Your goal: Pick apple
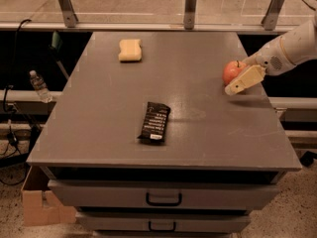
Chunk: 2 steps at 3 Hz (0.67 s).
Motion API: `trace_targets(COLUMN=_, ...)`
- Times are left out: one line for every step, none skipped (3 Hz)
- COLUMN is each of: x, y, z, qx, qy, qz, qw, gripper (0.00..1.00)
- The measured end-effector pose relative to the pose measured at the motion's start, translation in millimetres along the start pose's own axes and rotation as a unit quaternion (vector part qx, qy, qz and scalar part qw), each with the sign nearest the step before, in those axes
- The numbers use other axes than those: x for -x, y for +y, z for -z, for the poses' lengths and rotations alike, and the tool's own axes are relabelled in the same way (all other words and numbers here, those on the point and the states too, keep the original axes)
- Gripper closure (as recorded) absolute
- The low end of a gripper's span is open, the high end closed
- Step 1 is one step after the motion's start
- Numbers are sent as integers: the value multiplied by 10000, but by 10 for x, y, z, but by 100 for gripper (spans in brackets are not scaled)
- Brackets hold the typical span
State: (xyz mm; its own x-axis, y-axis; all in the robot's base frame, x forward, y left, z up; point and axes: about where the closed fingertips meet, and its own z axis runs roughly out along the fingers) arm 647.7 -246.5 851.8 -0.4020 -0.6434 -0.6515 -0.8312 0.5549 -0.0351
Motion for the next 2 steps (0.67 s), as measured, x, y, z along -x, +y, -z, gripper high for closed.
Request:
trace_targets(x=-5, y=-9, z=-83, qx=223, qy=-225, qz=47, qw=9995, gripper=41)
trace_targets(x=129, y=88, z=-41, qx=538, qy=-583, qz=194, qw=9967, gripper=65)
